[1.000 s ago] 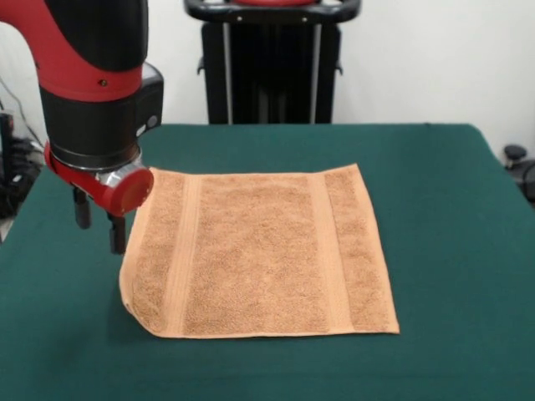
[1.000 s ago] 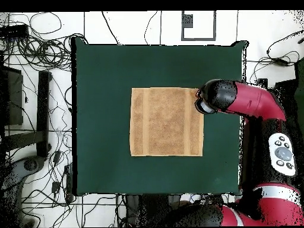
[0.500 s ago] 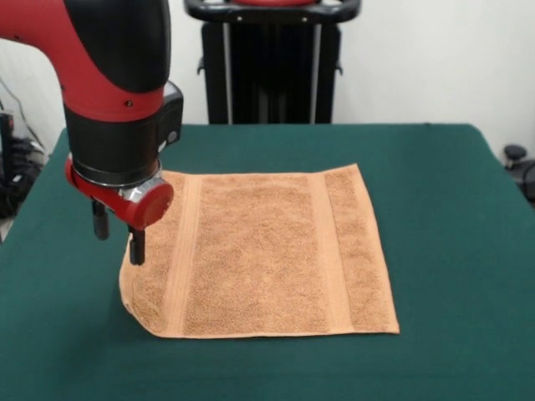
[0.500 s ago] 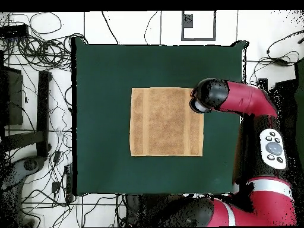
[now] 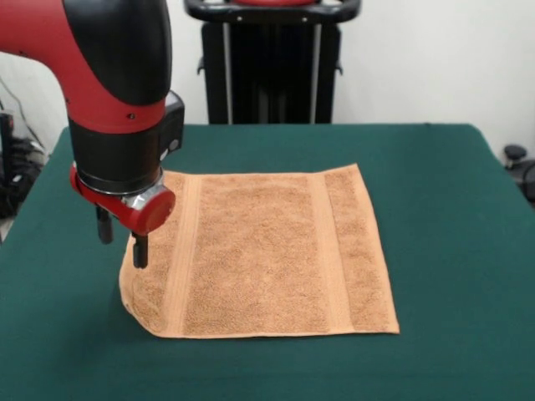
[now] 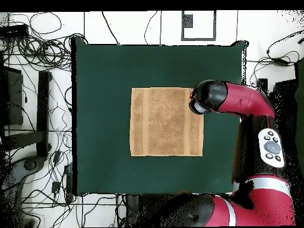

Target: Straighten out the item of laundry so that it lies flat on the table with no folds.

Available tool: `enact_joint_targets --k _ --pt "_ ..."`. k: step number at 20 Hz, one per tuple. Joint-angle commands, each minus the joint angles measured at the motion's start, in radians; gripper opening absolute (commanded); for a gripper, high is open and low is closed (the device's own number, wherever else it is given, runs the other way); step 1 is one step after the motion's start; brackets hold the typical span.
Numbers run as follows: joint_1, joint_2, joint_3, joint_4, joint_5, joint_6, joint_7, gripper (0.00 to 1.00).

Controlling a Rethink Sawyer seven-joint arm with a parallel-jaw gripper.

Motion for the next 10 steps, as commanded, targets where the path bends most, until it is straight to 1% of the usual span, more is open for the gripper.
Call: enact_joint_targets --k 1,10 --pt "0.017 0.072 0.027 0.002 -0.006 0.033 0.006 1.00" --pt "0.038 0.093 0.008 -0.053 -0.010 0.072 0.027 1.00"
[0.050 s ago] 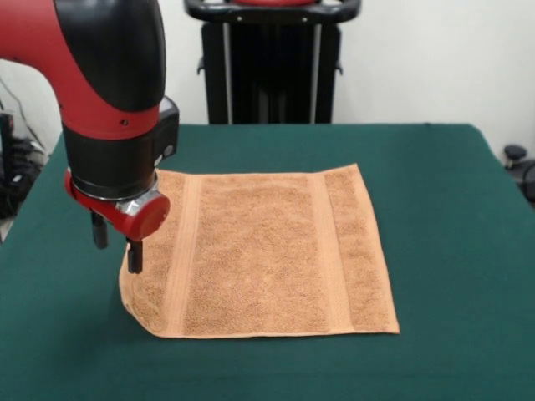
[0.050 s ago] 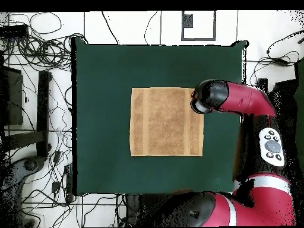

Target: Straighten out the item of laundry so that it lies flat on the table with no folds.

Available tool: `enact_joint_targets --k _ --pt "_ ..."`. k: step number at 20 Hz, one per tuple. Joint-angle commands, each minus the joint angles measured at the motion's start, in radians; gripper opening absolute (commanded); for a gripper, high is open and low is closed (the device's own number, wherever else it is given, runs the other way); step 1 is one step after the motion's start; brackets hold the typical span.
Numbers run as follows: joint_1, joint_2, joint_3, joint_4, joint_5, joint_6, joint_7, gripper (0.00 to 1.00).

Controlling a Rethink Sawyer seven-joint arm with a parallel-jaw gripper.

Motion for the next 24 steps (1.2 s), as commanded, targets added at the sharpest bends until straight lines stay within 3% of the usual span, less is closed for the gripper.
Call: enact_joint_targets --k 1,8,24 --pt "0.045 0.075 0.005 -0.035 -0.010 0.080 0.032 1.00" --pt "0.080 0.097 -0.037 -0.074 -0.010 0.083 0.094 1.00" --pt "0.090 0.194 -0.042 -0.153 0.011 0.060 0.075 1.00"
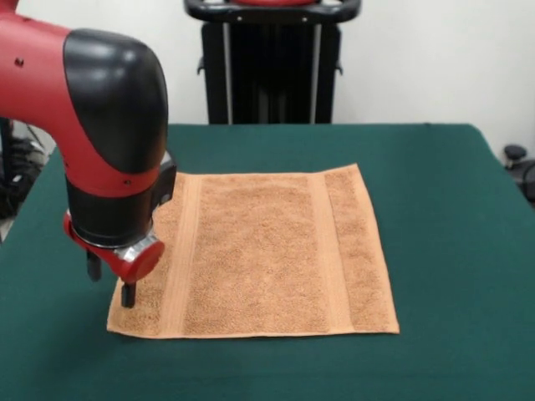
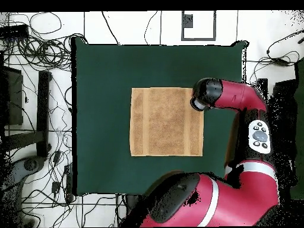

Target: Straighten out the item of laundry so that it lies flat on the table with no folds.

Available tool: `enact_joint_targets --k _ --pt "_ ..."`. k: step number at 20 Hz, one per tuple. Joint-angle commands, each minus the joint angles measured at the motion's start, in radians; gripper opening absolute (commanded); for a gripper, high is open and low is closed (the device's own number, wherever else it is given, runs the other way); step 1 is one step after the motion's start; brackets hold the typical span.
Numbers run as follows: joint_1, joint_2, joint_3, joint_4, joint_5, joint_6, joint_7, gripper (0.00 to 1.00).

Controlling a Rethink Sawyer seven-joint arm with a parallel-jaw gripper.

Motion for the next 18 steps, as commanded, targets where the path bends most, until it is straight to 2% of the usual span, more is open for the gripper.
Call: enact_joint_targets --k 1,6,11,14,18 --pt "0.057 0.058 0.015 -0.023 0.009 0.056 0.082 1.00" --pt "0.084 0.065 -0.017 -0.042 0.006 0.074 0.121 1.00" --pt "0.108 0.116 -0.052 -0.100 0.006 0.070 0.160 1.00" --pt "0.099 0.118 -0.046 -0.101 0.023 0.063 0.141 1.00" --pt "0.079 -0.018 -0.014 0.004 0.083 0.134 0.084 1.00"
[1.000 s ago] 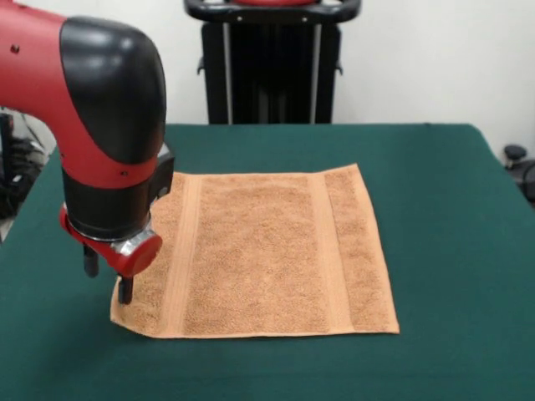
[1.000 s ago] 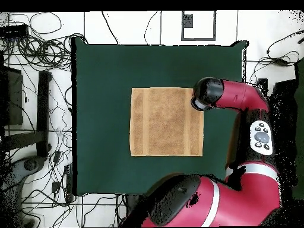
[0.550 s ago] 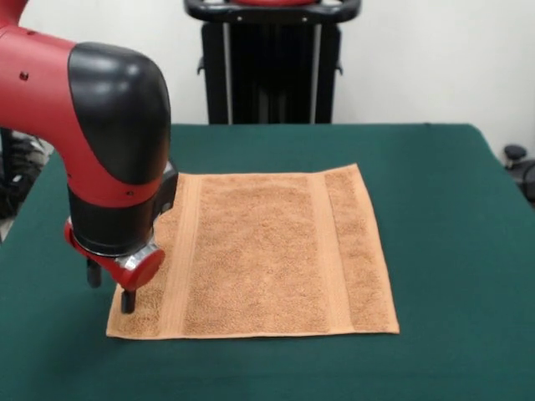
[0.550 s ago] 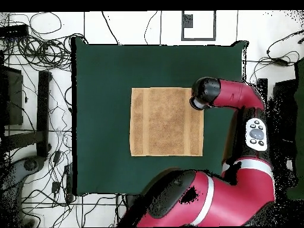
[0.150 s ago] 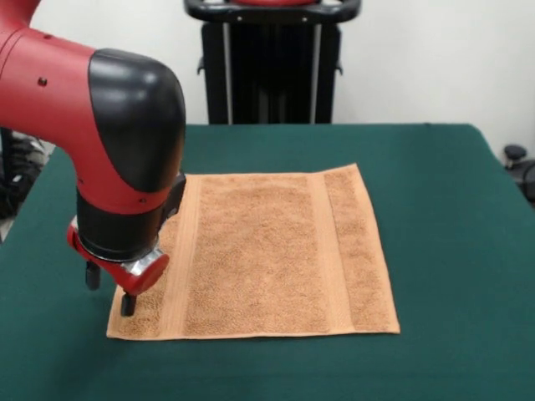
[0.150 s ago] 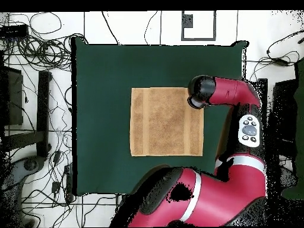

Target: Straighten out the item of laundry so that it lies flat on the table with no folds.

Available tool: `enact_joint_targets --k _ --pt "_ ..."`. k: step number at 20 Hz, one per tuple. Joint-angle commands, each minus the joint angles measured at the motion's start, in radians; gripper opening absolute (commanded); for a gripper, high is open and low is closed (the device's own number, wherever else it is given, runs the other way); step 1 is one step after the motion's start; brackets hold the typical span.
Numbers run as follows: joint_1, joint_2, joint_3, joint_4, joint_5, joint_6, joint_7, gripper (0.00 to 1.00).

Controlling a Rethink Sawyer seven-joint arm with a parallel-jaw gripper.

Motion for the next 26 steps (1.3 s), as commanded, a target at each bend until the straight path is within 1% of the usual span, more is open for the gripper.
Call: enact_joint_targets --k 1,2,5,10,16,18,21,26 --pt "0.020 -0.104 0.057 0.110 0.092 0.125 0.071 1.00" --pt "0.016 -0.138 0.061 0.132 0.107 0.147 0.059 1.00" --pt "0.018 -0.197 0.058 0.159 0.139 0.202 0.046 1.00" --pt "0.015 -0.260 0.053 0.200 0.163 0.236 0.025 1.00" --pt "-0.001 -0.305 0.057 0.212 0.183 0.293 -0.009 1.00" --pt "0.000 -0.303 0.066 0.225 0.177 0.266 -0.029 1.00" --pt "0.002 -0.296 0.096 0.277 0.170 0.209 -0.075 1.00" --pt "0.005 -0.308 0.121 0.348 0.166 0.140 -0.087 1.00"
